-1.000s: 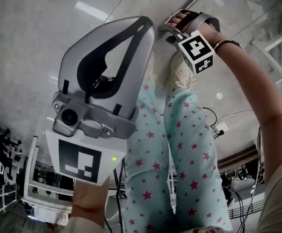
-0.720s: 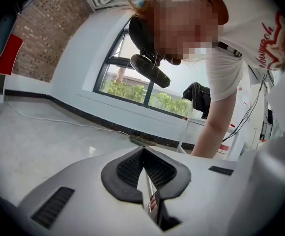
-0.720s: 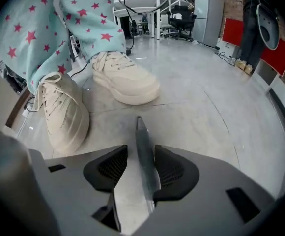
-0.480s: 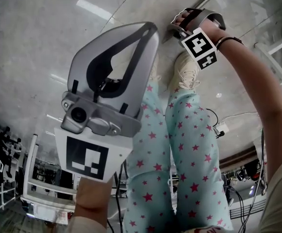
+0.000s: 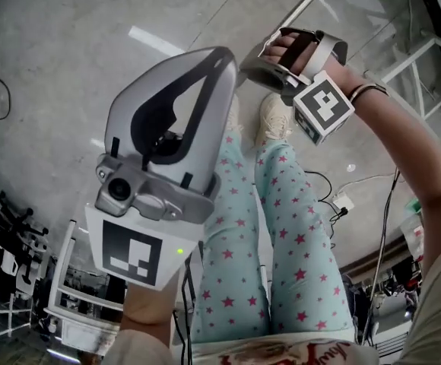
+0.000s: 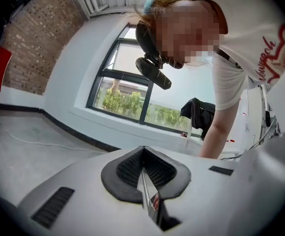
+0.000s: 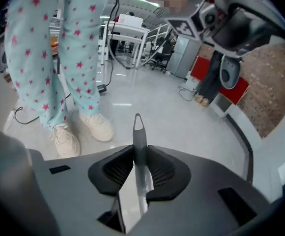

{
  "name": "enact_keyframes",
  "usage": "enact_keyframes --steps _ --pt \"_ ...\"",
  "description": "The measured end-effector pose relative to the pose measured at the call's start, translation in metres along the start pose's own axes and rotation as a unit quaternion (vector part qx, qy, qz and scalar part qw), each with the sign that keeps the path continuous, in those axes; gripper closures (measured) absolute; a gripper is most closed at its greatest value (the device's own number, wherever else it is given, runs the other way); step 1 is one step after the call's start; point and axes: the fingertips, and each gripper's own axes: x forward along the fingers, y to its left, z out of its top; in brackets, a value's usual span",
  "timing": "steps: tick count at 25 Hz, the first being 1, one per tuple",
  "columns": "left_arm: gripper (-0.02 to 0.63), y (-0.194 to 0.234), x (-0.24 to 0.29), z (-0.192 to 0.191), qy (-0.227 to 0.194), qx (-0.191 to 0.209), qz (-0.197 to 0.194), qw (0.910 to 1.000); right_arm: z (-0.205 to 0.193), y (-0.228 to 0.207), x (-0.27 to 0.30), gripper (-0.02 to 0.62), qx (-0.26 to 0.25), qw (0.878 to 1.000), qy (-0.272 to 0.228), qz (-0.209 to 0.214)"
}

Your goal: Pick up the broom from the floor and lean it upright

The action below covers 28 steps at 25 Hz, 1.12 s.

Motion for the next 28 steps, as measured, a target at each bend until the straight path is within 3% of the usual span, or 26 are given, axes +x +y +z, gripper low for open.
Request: enact_keyframes --steps 4,7,11,17,19,22,25,28 --pt "0.586 -0.009 0.003 0.118 -0.040 0.035 0.004 0.9985 0.050 -0.084 -0.112 0.494 0.045 0.995 -0.028 -0.089" --pt "0.586 -0.009 -0.002 0.190 -0.059 0.058 0.014 0.9964 0.074 -0.145 -0.187 0.497 0.088 0.981 -0.045 -0.166" --pt "0.586 -0.012 -0.013 0.245 -0.069 0.071 0.019 0.9949 0.091 -0.208 -0.273 0.499 0.161 0.946 -0.068 -0.272" --pt "0.586 -0.022 -0.017 0.268 -0.061 0.065 0.007 0.9960 0.098 -0.247 -0.353 0.499 0.235 0.885 -0.072 -0.394" --pt "0.586 -0.028 -0.013 0.273 -0.058 0.052 0.001 0.9969 0.097 -0.251 -0.370 0.499 0.264 0.862 -0.058 -0.429" --pt "0.586 -0.043 -0.006 0.286 -0.052 0.041 -0.017 0.9976 0.098 -0.263 -0.402 0.499 0.310 0.816 -0.042 -0.487" --pt "0.586 -0.060 0.004 0.299 -0.041 0.049 -0.043 0.9970 0.091 -0.273 -0.441 0.500 0.360 0.758 -0.030 -0.544" --pt "0.586 -0.070 0.016 0.312 -0.022 0.069 -0.058 0.9957 0.080 -0.273 -0.481 0.499 0.409 0.690 -0.030 -0.597"
